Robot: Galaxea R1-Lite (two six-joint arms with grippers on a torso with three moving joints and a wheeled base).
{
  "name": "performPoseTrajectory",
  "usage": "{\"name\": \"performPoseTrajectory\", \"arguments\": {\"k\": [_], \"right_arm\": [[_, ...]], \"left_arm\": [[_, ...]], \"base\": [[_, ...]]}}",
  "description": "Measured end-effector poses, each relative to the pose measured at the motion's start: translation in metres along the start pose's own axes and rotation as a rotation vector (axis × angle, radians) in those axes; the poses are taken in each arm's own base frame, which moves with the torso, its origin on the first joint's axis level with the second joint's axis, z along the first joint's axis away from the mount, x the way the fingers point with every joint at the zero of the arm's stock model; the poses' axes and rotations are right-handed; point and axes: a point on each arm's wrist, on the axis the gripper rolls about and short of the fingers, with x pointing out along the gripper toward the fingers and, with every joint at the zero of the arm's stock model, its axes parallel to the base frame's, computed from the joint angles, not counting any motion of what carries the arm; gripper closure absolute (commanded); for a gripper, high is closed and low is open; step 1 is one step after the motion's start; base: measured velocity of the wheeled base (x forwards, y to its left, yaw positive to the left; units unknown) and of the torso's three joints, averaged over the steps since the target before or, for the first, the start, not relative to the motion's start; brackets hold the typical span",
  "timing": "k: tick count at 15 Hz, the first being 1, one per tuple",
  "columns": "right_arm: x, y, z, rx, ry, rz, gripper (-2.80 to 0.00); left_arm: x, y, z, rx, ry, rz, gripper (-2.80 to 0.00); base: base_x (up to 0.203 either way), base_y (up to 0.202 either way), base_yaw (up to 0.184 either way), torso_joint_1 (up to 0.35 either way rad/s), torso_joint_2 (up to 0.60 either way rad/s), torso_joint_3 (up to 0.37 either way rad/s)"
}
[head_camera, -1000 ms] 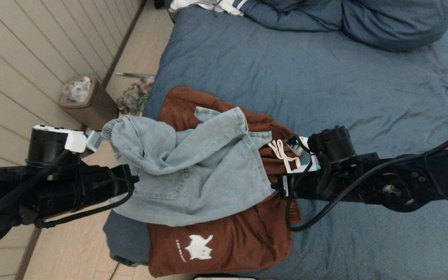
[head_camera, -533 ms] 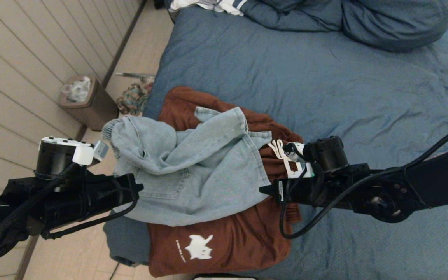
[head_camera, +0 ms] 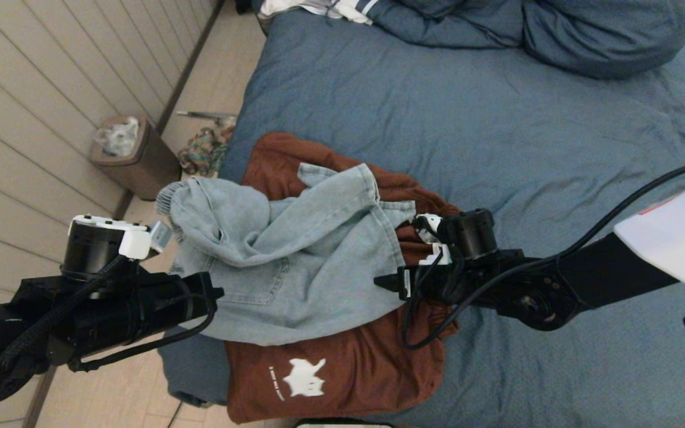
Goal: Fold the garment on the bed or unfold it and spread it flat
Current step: Unford the blue shorts
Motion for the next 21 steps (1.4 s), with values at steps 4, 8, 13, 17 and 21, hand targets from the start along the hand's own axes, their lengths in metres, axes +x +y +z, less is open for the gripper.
{"name": "performPoseTrajectory", "arguments": {"k": [4, 8, 13, 17, 21], "right_arm": [[-0.013, 0.009, 0.005, 0.002, -0.02, 0.023, -2.8], [-0.023, 0.015, 0.012, -0.003, -0.049, 0.039, -2.8], [-0.023, 0.028, 0.01, 0.001, -0.046, 0.072, -2.8], [-0.02, 0.042, -0.001, -0.001, -0.012, 0.104, -2.8], [-0.013, 0.042, -0.008, -0.005, 0.015, 0.102, 0.0]], "left_arm": [[0.001, 0.0, -0.001, 0.0, 0.006, 0.002, 0.0], [0.001, 0.001, -0.002, 0.0, 0.009, 0.005, 0.0], [0.001, 0.001, -0.002, 0.0, 0.009, 0.004, 0.0], [0.0, 0.001, -0.002, 0.0, 0.008, 0.004, 0.0], [0.0, 0.001, -0.002, 0.0, 0.008, 0.004, 0.0]], "base": [[0.0, 0.0, 0.0, 0.0, 0.0, 0.0], [0.0, 0.0, 0.0, 0.0, 0.0, 0.0], [0.0, 0.0, 0.0, 0.0, 0.0, 0.0], [0.0, 0.0, 0.0, 0.0, 0.0, 0.0], [0.0, 0.0, 0.0, 0.0, 0.0, 0.0]]}}
